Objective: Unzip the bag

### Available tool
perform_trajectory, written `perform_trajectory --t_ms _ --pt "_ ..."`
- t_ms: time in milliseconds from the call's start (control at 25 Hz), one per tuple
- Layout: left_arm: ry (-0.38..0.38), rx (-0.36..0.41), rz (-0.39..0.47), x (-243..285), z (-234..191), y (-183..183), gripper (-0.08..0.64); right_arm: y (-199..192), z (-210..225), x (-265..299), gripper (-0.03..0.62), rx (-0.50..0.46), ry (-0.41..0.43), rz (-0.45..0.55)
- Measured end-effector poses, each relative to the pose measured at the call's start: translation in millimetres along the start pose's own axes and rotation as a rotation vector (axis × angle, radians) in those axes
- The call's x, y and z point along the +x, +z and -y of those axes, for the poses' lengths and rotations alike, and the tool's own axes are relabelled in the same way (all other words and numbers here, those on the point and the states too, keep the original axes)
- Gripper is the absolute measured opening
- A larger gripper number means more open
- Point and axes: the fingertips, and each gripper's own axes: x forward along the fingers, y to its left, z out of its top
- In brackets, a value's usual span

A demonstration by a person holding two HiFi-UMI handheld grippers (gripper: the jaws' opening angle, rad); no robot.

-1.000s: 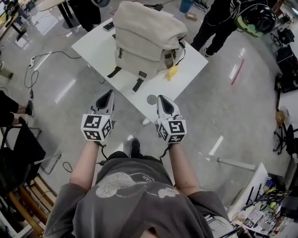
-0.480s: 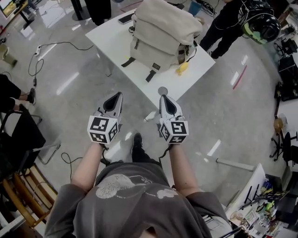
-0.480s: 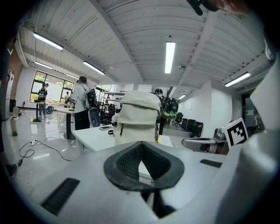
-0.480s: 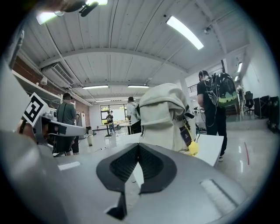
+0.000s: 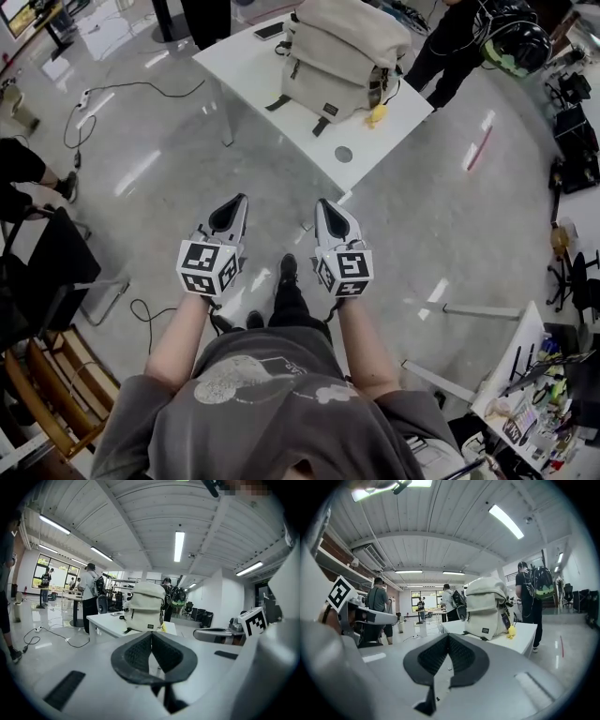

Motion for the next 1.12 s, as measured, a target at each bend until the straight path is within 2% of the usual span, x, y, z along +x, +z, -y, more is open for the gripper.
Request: perform_trajectory --t_ms 240,520,640,1120 --pt "-0.011 -0.031 0.008 -51.3 9.1 -13.2 0.006 -10.4 -50.0 -42.2 -0.001 -0.042 0.012 -0.023" --pt "-0.024 -0.042 -0.013 -86.4 13.8 -35.1 0.006 -6.0 -77.6 -73.2 -0.001 -0.057 -0.012 -0.020" --pt "-0.024 -0.059 -0.017 -91.3 17.1 -38.4 0.006 -6.4 -78.9 -82.6 -0.002 -0.071 -0.013 -0.028" --pt "-0.011 -0.035 0.006 -86.0 55.8 -25.0 0.006 -5.2 -52.7 -110.6 -0.002 -0.087 0.010 -0.039"
